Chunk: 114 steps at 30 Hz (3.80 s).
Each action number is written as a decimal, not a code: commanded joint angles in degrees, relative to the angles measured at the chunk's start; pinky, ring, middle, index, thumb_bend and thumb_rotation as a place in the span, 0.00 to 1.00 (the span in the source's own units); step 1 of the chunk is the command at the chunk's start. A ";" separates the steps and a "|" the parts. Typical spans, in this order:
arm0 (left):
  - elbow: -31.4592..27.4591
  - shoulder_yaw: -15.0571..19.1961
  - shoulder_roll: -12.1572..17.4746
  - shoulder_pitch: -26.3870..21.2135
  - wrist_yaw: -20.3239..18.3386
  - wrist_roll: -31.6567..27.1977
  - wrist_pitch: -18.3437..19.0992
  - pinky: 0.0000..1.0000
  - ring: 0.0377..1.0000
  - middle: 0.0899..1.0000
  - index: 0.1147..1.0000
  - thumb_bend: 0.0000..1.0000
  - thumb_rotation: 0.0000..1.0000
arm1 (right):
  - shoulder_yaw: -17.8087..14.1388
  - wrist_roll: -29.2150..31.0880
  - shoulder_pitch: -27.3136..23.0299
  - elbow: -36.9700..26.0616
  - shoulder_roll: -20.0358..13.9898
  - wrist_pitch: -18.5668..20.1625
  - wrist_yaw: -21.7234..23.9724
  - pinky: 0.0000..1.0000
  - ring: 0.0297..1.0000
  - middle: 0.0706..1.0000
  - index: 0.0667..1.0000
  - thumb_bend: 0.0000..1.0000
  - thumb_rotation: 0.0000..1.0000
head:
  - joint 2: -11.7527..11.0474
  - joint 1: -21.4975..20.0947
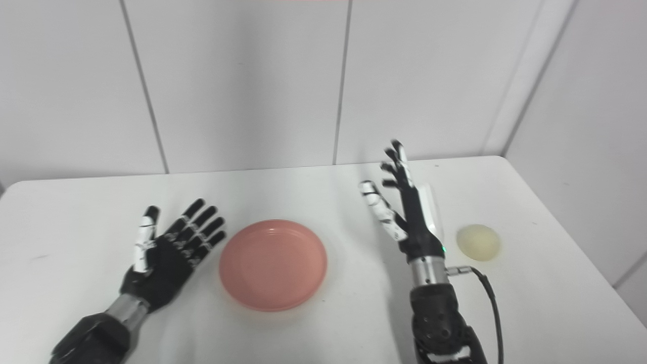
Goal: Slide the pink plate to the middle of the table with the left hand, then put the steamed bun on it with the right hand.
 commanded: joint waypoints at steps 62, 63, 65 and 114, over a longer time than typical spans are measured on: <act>11.97 4.37 6.58 2.11 -0.81 0.98 2.49 0.83 0.84 0.86 0.86 0.65 0.90 | -15.06 -27.32 -0.92 2.89 -22.38 28.57 39.22 0.87 0.95 0.96 0.96 1.00 0.52 | 2.85 -10.61; 11.98 4.41 6.60 2.12 -0.82 0.98 2.49 0.83 0.84 0.86 0.86 0.65 0.89 | -14.59 -26.34 -1.09 3.81 -22.58 28.56 38.84 0.86 0.95 0.96 0.95 1.00 0.51 | 2.85 -10.61; 11.91 4.42 6.64 2.16 -0.84 1.03 2.53 0.83 0.84 0.86 0.86 0.65 0.89 | -14.13 -24.56 -1.40 5.11 -22.69 28.67 38.24 0.86 0.95 0.95 0.95 1.00 0.49 | 2.92 -10.50; 5.82 3.69 7.17 4.05 0.91 -0.07 6.26 0.84 0.86 0.88 0.88 0.65 0.89 | -0.65 -16.70 -3.61 15.84 -30.48 28.72 34.19 0.67 0.73 0.74 0.72 0.93 0.20 | 5.34 -10.51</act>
